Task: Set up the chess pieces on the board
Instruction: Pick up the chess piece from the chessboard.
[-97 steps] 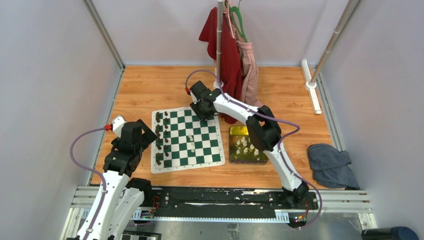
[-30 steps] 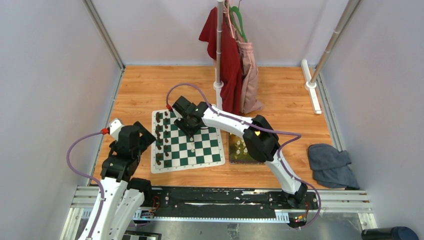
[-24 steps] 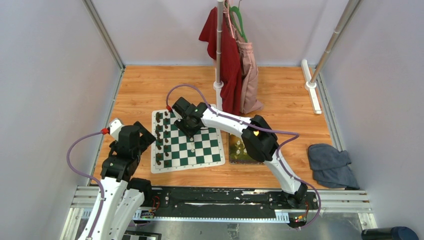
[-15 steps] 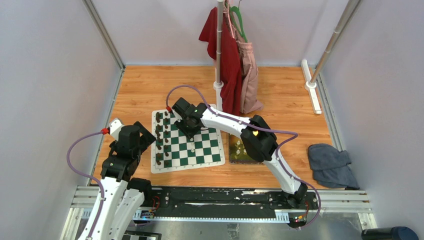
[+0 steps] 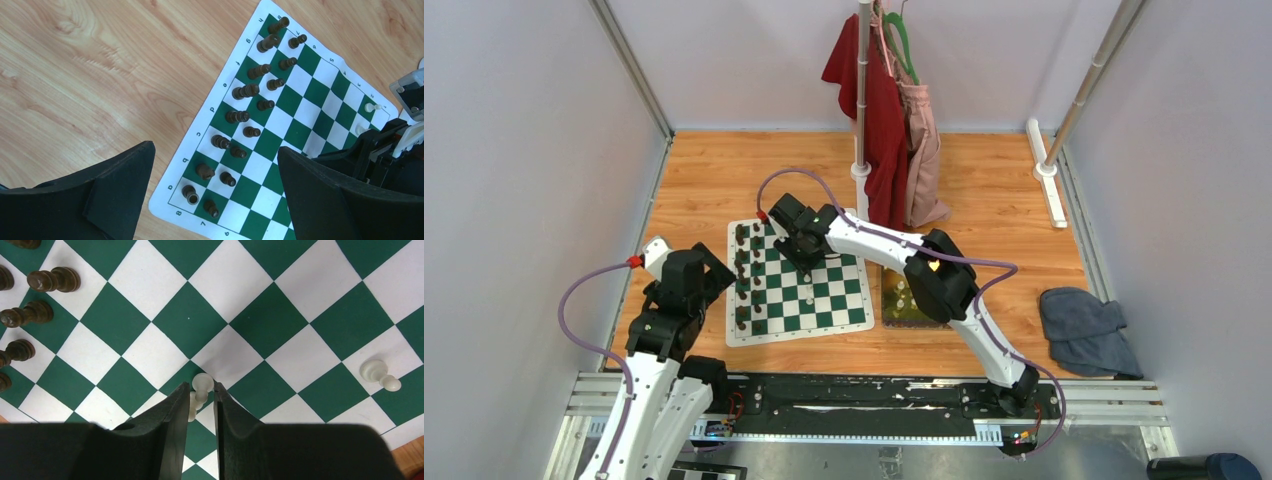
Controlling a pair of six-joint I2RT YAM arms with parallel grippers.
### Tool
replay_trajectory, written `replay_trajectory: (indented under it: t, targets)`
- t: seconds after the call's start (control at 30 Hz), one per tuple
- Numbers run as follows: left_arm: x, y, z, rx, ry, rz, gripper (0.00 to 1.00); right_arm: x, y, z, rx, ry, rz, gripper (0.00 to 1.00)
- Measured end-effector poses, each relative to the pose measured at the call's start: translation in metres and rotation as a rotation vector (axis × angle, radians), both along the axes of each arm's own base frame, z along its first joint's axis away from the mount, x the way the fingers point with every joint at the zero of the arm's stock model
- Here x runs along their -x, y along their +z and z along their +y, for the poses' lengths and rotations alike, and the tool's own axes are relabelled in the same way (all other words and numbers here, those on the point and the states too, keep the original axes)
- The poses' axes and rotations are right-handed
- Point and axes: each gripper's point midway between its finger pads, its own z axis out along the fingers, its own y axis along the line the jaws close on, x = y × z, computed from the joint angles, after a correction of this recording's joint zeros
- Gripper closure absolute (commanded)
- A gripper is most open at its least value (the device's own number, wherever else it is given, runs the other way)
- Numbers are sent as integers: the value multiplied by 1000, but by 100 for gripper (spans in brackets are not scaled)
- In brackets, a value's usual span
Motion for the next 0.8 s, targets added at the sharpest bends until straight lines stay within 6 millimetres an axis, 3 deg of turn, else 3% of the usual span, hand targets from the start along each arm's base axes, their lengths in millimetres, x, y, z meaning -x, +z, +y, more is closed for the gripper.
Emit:
replay_trajectory:
  t: [0.3,0.5,0.8]
  targets:
    - [0,-3,0,-2,-1,13,0,-3,0,-2,0,-8,0,84]
    - [0,-3,0,-2,-1,14,0,-3,0,-2,-1,-10,2,97]
    - [0,-3,-1,0,-3,14,0,-3,1,-2,-2,-11,-1,100]
